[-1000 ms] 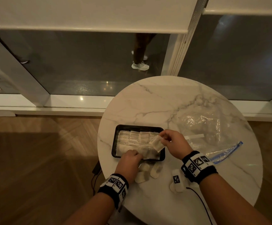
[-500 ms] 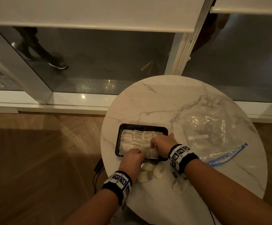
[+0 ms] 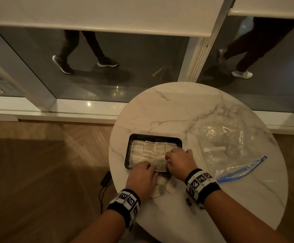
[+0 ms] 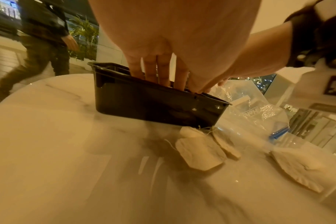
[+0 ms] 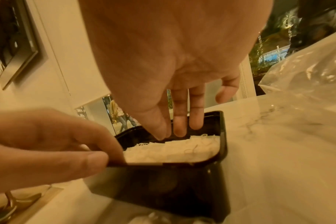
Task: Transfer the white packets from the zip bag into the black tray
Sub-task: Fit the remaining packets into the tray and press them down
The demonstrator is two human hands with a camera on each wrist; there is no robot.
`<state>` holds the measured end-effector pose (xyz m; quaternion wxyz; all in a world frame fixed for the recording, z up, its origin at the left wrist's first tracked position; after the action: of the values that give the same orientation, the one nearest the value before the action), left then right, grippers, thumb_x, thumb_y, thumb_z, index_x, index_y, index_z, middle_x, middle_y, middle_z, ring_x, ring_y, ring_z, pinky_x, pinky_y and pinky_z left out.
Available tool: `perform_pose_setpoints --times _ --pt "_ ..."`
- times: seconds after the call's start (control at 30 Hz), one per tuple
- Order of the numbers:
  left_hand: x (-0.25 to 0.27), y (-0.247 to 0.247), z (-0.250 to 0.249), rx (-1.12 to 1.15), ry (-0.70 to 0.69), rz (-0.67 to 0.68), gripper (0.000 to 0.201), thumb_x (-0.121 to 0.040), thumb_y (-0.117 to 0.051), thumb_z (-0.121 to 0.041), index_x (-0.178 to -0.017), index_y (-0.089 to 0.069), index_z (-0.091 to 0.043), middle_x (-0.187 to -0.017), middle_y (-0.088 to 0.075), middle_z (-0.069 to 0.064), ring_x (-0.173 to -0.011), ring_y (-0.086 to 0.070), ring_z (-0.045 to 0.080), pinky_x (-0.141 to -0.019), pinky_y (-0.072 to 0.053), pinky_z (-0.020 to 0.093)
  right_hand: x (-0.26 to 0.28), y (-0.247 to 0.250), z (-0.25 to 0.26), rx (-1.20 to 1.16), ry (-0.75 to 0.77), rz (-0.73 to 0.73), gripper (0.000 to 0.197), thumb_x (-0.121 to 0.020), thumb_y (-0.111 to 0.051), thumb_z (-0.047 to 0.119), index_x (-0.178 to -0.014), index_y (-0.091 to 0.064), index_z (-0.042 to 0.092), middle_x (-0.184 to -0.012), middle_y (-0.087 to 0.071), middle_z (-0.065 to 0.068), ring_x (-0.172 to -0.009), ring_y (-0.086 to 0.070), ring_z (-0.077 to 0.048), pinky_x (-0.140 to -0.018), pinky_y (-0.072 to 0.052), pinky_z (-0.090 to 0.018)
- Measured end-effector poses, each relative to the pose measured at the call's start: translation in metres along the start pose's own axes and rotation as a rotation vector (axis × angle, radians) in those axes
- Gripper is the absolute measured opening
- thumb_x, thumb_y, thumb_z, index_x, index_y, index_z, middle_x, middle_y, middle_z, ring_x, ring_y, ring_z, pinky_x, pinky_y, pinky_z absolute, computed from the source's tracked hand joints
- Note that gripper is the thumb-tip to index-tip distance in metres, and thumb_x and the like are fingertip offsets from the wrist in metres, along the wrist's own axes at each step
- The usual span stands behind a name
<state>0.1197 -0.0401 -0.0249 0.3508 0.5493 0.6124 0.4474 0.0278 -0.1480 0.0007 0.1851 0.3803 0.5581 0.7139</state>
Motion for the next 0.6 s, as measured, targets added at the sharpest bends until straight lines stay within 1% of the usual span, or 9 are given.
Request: perform_pose_setpoints --times 0.07,0.1,0.13,0.2,0.3,0.4,0.5,0.6 --pt "0.004 -0.006 0.004 -0.084 0.014 0.072 0.042 -0.096 -0.035 -0.049 -0.116 -0.062 -0.023 -0.113 -0.06 0.0 -0.106 -0.054 0.021 -0.099 -0.042 0.036 0.016 -0.004 0.008 0.005 0.011 0.0 0.029 -0.096 -0.04 0.039 -0.1 -0.066 0.028 -0.102 -0.064 0.006 -0.103 -0.058 -0.02 -0.09 -0.034 -0.045" --pt "0.006 -0.011 0.005 -0.117 0.018 0.111 0.045 -0.096 -0.032 -0.052 -0.12 -0.059 -0.025 -0.116 -0.059 0.0 -0.109 -0.053 0.022 -0.107 -0.036 0.039 0.024 -0.01 0.013 0.014 0.016 0.016 0.033 -0.098 -0.037 0.042 -0.1 -0.066 0.028 -0.102 -0.064 0.006 -0.101 -0.058 -0.02 -0.09 -0.033 -0.046" --pt "0.008 -0.014 0.007 -0.146 0.02 0.14 0.047 -0.096 -0.029 -0.054 -0.122 -0.057 -0.027 -0.118 -0.059 0.0 -0.112 -0.053 0.023 -0.112 -0.03 0.041 0.03 -0.017 0.015 0.014 0.015 0.04 0.036 -0.098 -0.034 0.046 -0.102 -0.066 0.028 -0.103 -0.064 0.006 -0.101 -0.059 -0.019 -0.091 -0.032 -0.047" --pt "0.007 -0.018 0.009 -0.181 0.028 0.167 0.048 -0.096 -0.026 -0.057 -0.124 -0.054 -0.03 -0.118 -0.058 0.0 -0.114 -0.053 0.024 -0.117 -0.021 0.044 0.037 -0.033 0.017 -0.006 0.002 0.087 0.039 -0.098 -0.031 0.05 -0.11 -0.062 0.03 -0.111 -0.063 0.007 -0.106 -0.058 -0.018 -0.095 -0.03 -0.051" --pt "0.004 -0.018 0.009 -0.202 0.065 0.195 0.051 -0.095 -0.024 -0.06 -0.128 -0.052 -0.033 -0.123 -0.058 0.001 -0.117 -0.054 0.025 -0.12 -0.014 0.048 0.039 -0.05 0.017 -0.023 -0.027 0.119 0.035 -0.1 -0.032 0.045 -0.119 -0.057 0.03 -0.122 -0.06 0.007 -0.113 -0.058 -0.018 -0.101 -0.027 -0.056" --pt "0.001 -0.018 0.009 -0.226 0.106 0.232 0.054 -0.094 -0.021 -0.063 -0.129 -0.05 -0.035 -0.125 -0.058 0.003 -0.117 -0.055 0.027 -0.119 -0.012 0.053 0.036 -0.055 0.013 -0.039 -0.046 0.106 0.03 -0.099 -0.035 0.036 -0.117 -0.058 0.03 -0.122 -0.062 0.006 -0.111 -0.06 -0.019 -0.102 -0.027 -0.055" --pt "0.0 -0.02 0.009 -0.258 0.117 0.27 0.058 -0.092 -0.018 -0.066 -0.129 -0.05 -0.036 -0.126 -0.056 0.005 -0.115 -0.055 0.031 -0.117 -0.015 0.056 0.031 -0.056 0.009 -0.046 -0.055 0.111 0.028 -0.098 -0.036 0.033 -0.114 -0.059 0.028 -0.119 -0.063 0.004 -0.111 -0.059 -0.02 -0.1 -0.03 -0.052" --pt "0.001 -0.018 0.01 -0.283 0.132 0.283 0.055 -0.092 -0.021 -0.066 -0.127 -0.051 -0.036 -0.124 -0.055 0.007 -0.113 -0.053 0.032 -0.111 -0.024 0.053 0.029 -0.059 0.009 -0.062 -0.054 0.111 0.028 -0.097 -0.037 0.03 -0.114 -0.06 0.026 -0.121 -0.06 0.002 -0.114 -0.054 -0.022 -0.096 -0.035 -0.048"
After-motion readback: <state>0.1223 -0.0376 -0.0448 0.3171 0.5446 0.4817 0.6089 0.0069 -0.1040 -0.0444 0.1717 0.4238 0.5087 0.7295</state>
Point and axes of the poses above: each hand's wrist, its own x-axis away from the middle knuckle, its own y-axis out of the back of the hand, z = x × y, the point moved 8 cm from there along -x, towards the middle knuckle
